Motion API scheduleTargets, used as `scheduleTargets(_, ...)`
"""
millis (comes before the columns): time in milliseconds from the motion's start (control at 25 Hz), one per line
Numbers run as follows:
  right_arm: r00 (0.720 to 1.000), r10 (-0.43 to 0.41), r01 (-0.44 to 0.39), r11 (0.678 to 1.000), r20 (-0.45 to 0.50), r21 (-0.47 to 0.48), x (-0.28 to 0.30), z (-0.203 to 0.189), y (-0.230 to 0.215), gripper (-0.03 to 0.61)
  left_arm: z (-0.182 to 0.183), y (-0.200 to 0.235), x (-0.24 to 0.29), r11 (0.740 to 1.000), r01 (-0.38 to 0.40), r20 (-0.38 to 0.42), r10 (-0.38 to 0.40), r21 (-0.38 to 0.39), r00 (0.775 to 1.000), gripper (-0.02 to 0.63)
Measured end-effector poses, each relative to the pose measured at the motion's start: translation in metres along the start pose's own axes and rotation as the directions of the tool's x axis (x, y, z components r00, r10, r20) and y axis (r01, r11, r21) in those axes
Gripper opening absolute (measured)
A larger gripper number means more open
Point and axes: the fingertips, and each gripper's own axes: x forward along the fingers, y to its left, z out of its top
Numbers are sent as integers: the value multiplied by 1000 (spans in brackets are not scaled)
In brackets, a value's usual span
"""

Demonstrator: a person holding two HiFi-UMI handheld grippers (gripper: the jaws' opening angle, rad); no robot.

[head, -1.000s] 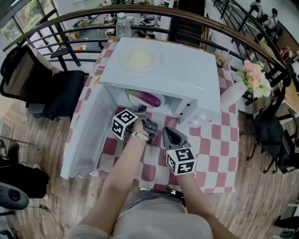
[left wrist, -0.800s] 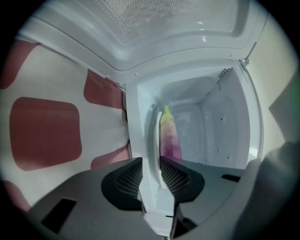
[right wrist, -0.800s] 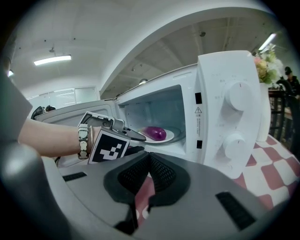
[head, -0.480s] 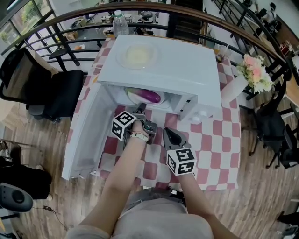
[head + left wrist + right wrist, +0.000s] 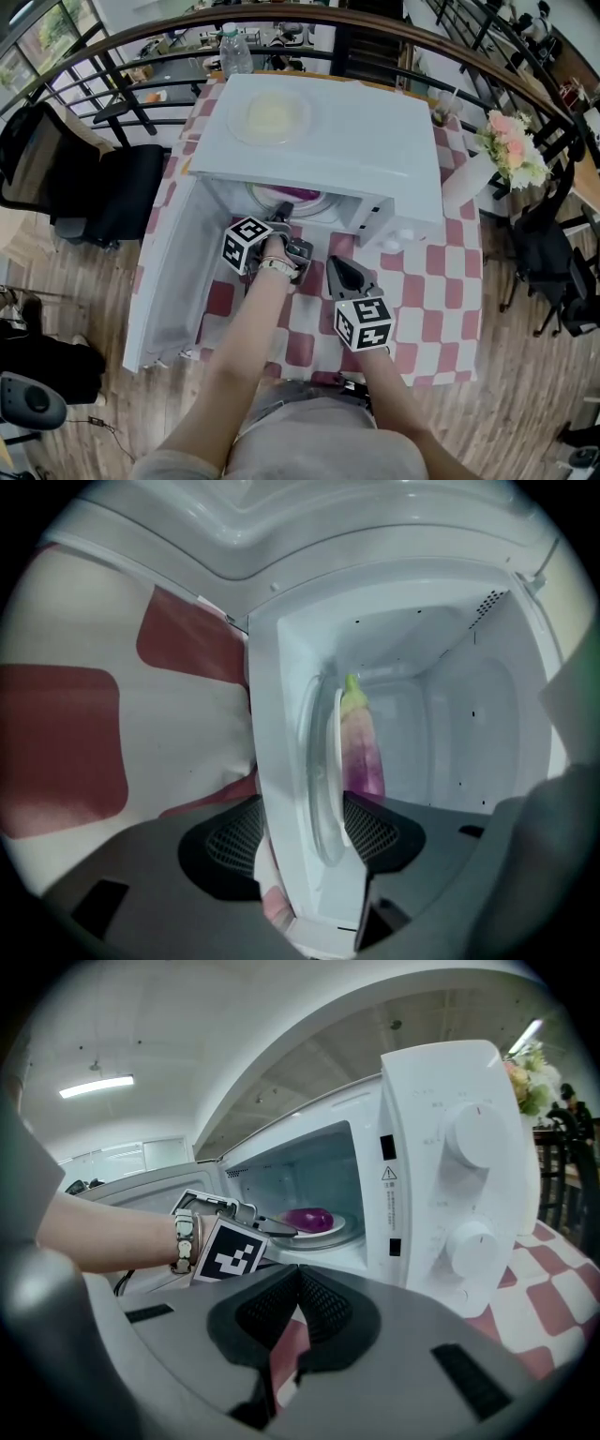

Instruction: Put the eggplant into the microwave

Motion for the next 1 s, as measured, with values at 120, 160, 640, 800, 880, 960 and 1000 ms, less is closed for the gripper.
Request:
scheduleTargets(120,1000,8,-8,1000,1,-2,2,3,0,23,0,-1,4,1000,-6,-6,6,4,1000,262)
scheduleTargets(160,1000,10,-10,1000,1,-4,3,3,0,23,0,-1,4,1000,-7,-7,7,6,1000,264)
scheduleTargets(640,999,9,-9,1000,32,-12,-10,13,4,23,-10,-14,-17,996,38,-31,-35,85,999,293)
scheduleTargets(800,998,11,-9,1000,58,-25,-22,18,12,23,-19,-18,-34,994,68,-42,-64,86,997,298)
scheduleTargets(880,997,18,-15,999,70,-36,-29,21,18,23,-23,-22,-44,992,87,-48,-83,88,995,296)
scheduleTargets(960,996,26,-22,998,81,-52,-36,24,24,23,-27,-25,-56,989,103,-49,-99,101,994,280)
scheduleTargets(1000,996,30,-25,998,86,-59,-40,25,28,23,-29,-27,-62,988,113,-47,-108,109,993,252)
